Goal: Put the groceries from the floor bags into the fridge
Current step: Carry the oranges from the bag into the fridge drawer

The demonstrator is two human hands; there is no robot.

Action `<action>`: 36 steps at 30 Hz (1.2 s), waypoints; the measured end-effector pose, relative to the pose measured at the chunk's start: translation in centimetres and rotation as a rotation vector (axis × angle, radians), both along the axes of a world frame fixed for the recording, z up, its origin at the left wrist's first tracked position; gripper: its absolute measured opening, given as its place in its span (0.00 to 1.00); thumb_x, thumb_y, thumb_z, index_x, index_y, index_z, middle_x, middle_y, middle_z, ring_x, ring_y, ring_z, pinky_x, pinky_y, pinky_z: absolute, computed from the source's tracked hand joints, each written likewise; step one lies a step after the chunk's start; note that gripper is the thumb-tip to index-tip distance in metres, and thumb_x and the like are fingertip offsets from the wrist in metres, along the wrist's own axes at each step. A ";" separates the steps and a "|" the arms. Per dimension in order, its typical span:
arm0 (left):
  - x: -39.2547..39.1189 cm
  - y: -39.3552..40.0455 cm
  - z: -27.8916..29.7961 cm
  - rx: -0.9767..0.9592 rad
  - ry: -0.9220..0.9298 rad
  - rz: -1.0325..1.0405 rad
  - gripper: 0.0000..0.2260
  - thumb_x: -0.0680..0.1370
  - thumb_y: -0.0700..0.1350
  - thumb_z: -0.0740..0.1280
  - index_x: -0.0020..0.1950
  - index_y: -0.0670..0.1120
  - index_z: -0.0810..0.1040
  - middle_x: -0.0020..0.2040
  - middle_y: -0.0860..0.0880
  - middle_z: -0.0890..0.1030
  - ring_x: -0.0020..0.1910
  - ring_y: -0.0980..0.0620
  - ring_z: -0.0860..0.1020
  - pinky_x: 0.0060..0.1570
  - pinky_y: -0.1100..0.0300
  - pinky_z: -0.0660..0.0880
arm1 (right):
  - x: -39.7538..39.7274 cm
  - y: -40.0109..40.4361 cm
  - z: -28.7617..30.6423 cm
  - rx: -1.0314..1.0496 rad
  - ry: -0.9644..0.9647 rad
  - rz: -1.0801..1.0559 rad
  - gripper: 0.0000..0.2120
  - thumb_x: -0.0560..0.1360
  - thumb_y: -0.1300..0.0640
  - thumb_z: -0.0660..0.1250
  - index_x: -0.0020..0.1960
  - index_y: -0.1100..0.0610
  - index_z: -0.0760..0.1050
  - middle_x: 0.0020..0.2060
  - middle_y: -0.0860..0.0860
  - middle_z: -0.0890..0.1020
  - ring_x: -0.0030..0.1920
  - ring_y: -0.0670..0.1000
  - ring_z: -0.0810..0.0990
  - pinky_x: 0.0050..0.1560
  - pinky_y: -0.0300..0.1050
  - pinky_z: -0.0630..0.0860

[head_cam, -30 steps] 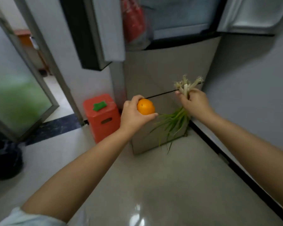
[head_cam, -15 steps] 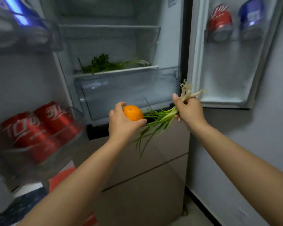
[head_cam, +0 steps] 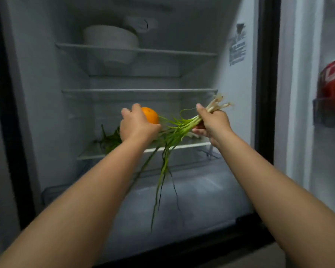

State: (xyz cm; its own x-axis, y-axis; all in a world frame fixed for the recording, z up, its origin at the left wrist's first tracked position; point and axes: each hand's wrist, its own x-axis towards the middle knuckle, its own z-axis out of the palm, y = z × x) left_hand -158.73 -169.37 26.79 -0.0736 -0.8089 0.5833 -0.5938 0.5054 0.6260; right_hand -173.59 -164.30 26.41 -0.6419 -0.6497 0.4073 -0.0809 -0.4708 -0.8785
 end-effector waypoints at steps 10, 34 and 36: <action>3.0 -8.6 3.0 0.139 -0.235 0.347 0.33 0.69 0.49 0.74 0.70 0.44 0.64 0.67 0.39 0.66 0.64 0.37 0.70 0.59 0.49 0.71 | -3.0 -18.8 4.7 0.361 -0.276 0.430 0.07 0.79 0.61 0.57 0.46 0.64 0.69 0.41 0.58 0.74 0.63 0.57 0.74 0.58 0.48 0.75; 1.0 -13.4 -5.7 0.475 -1.617 -0.211 0.29 0.72 0.47 0.73 0.70 0.44 0.65 0.68 0.43 0.70 0.64 0.42 0.73 0.61 0.49 0.74 | -4.0 -15.2 4.3 1.081 1.230 0.340 0.20 0.79 0.53 0.59 0.66 0.64 0.68 0.55 0.58 0.75 0.61 0.56 0.74 0.65 0.51 0.68; 1.5 -14.2 -6.8 0.435 -1.685 -0.198 0.30 0.73 0.46 0.71 0.72 0.42 0.62 0.69 0.41 0.68 0.65 0.41 0.71 0.63 0.50 0.71 | -2.7 -13.4 3.8 1.031 1.273 0.436 0.19 0.79 0.55 0.59 0.66 0.62 0.68 0.61 0.59 0.75 0.64 0.56 0.73 0.64 0.49 0.69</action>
